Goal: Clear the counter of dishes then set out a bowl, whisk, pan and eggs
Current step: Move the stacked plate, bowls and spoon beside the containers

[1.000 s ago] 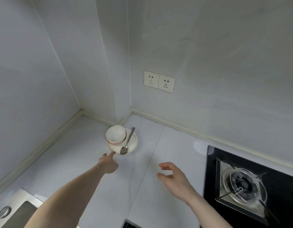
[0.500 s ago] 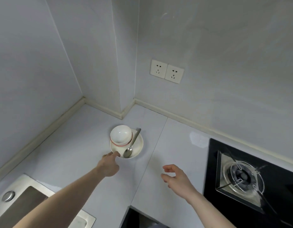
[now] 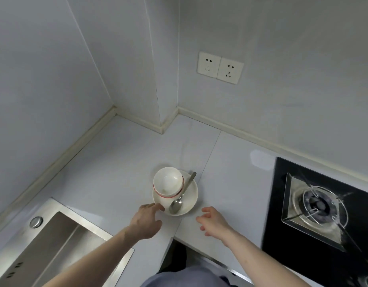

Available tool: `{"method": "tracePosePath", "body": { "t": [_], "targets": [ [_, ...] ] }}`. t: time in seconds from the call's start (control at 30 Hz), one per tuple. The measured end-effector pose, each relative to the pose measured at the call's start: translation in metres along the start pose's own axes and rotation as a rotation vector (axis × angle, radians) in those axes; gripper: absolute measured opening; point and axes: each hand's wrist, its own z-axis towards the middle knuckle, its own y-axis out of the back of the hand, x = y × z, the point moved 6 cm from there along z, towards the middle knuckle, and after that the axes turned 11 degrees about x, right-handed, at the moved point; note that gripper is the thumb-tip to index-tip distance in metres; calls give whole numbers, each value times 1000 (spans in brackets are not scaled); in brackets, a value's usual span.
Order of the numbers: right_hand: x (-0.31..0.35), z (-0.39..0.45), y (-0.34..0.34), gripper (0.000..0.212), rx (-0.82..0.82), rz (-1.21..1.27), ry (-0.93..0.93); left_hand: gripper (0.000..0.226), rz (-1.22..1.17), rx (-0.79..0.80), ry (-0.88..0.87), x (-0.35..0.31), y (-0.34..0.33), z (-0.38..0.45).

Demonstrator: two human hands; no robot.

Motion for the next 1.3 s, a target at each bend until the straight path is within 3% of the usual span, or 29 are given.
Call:
{"method": "tracePosePath", "body": {
  "t": [0.2, 0.37, 0.67, 1.07, 1.3],
  "targets": [
    [6, 16, -7, 64, 9, 56, -26, 37, -344, -98, 139, 9, 0, -4],
    [16, 27, -9, 41, -10, 13, -15, 37, -631, -125, 256, 13, 19, 13],
    [15, 42, -8, 48, -125, 9, 17, 15, -693, -126, 259, 14, 25, 36],
    [-2, -36, 3, 42, -204, 288, 75, 23, -716, -70, 152, -23, 7, 18],
    [-53, -87, 34, 46, -304, 425, 117, 28, -659, -22, 17, -94, -3, 1]
  ]
}}
